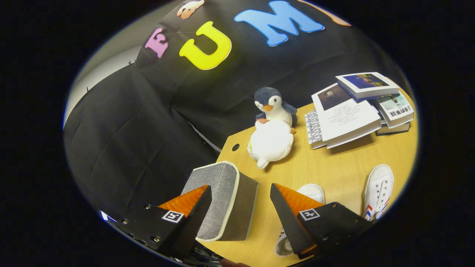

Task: Open the storage box then place both shoes into the box .Put the left shoe in first, then the right shoe, with the right side of both shoes facing outward in a uniform manner.

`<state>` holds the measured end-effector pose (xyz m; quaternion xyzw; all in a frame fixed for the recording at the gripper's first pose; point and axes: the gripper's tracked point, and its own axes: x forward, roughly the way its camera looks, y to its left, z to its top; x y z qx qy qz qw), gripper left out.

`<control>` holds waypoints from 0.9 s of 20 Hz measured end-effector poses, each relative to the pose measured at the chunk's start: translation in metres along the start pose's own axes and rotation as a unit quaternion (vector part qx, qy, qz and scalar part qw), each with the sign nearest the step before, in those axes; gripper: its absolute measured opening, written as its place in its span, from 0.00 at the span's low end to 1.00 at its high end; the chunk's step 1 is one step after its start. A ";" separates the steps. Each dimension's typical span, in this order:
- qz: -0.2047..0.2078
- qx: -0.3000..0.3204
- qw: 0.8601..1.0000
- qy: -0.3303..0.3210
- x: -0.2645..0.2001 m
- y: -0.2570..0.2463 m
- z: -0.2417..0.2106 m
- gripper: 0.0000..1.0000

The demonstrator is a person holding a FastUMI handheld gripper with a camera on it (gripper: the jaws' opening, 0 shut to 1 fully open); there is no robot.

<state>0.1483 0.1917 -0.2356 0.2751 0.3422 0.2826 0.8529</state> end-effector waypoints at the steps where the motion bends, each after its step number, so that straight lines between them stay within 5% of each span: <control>1: 0.012 0.011 1.000 0.013 0.007 0.002 -0.007 0.97; 7: 0.091 0.112 0.985 0.091 0.048 0.024 -0.048 0.97; 14: 0.133 0.174 0.965 0.144 0.073 0.039 -0.083 0.97; 16: 0.150 0.173 0.963 0.143 0.071 0.047 -0.080 0.92; 18: 0.157 0.171 0.963 0.139 0.070 0.049 -0.076 0.72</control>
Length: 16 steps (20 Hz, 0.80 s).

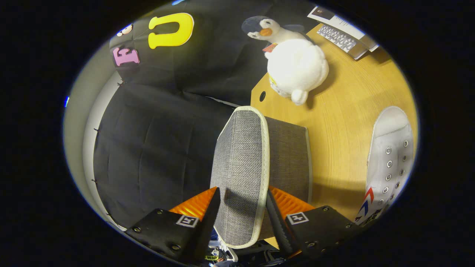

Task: Open the storage box then place both shoes into the box .Put the left shoe in first, then the right shoe, with the right side of both shoes facing outward in a uniform manner.

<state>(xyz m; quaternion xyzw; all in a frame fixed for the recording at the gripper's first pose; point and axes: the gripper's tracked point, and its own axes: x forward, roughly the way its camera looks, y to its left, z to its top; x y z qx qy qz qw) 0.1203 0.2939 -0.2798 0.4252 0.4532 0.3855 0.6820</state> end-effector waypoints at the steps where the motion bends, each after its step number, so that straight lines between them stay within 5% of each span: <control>1: -0.004 0.006 1.000 -0.004 -0.001 -0.001 0.006 0.49; 3: 0.020 0.043 0.999 0.013 -0.007 0.012 0.008 0.19; 4: 0.030 0.048 0.998 0.018 -0.010 0.019 0.008 0.17; 8: 0.015 0.007 0.999 0.044 -0.013 0.038 0.000 0.17; 16: 0.054 -0.068 0.995 0.050 -0.003 0.134 0.005 0.17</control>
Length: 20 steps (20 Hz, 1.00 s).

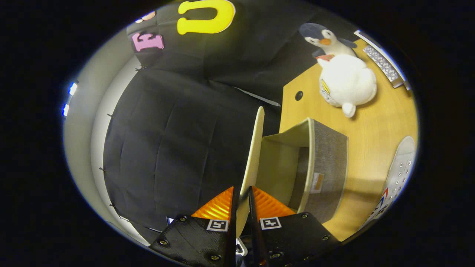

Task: Open the storage box then place both shoes into the box .Put the left shoe in first, then the right shoe, with the right side of both shoes facing outward in a uniform manner.

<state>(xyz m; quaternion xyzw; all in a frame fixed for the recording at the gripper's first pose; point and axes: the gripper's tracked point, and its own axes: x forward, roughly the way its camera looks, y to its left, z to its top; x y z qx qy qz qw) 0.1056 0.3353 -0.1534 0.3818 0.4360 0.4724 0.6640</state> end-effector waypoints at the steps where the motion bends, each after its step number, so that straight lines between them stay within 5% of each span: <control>1: 0.005 -0.010 1.000 0.003 0.004 0.012 0.002 0.17; 15: -0.049 -0.152 0.985 0.060 0.157 0.108 -0.011 0.17; 18: -0.085 -0.189 0.976 0.071 0.186 0.100 -0.018 0.29; 19: -0.095 -0.198 0.973 0.075 0.189 0.100 -0.021 0.49; 20: -0.099 -0.205 0.971 0.080 0.194 0.100 -0.024 0.50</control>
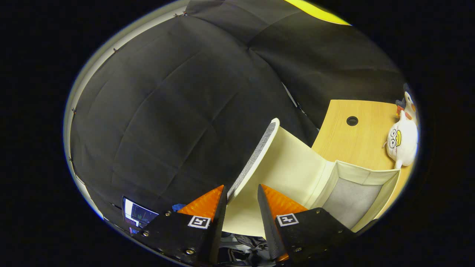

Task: Open the storage box then place both shoes into the box .Put the left shoe in first, then the right shoe, with the right side of both shoes facing outward in a uniform manner.

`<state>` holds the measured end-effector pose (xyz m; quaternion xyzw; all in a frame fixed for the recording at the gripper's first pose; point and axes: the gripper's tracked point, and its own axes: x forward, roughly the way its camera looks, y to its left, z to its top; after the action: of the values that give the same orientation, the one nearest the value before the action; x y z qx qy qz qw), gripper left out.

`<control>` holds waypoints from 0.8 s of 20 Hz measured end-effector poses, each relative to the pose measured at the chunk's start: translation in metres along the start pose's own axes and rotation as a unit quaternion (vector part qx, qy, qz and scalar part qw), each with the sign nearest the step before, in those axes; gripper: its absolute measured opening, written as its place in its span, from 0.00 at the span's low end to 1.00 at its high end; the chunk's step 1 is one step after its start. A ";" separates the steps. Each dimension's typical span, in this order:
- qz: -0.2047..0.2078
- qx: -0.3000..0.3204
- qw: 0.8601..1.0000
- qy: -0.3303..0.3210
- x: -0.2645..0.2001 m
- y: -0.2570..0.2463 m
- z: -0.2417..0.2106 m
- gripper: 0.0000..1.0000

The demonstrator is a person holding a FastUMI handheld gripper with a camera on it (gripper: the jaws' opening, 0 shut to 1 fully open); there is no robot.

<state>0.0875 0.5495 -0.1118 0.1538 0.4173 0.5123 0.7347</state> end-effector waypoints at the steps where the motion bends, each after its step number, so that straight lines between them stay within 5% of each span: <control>1: -0.005 -0.008 1.000 0.005 0.001 0.002 -0.005 0.64; 6: -0.015 -0.012 1.000 0.008 -0.017 -0.001 -0.012 0.81; 7: -0.021 -0.011 1.000 0.006 -0.025 -0.007 -0.014 0.93; 8: -0.027 -0.009 1.000 0.001 -0.035 -0.014 -0.014 0.96; 16: -0.101 0.003 0.994 -0.030 -0.117 -0.092 -0.030 0.96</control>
<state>0.1070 0.4011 -0.1364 0.1285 0.4099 0.4291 0.7946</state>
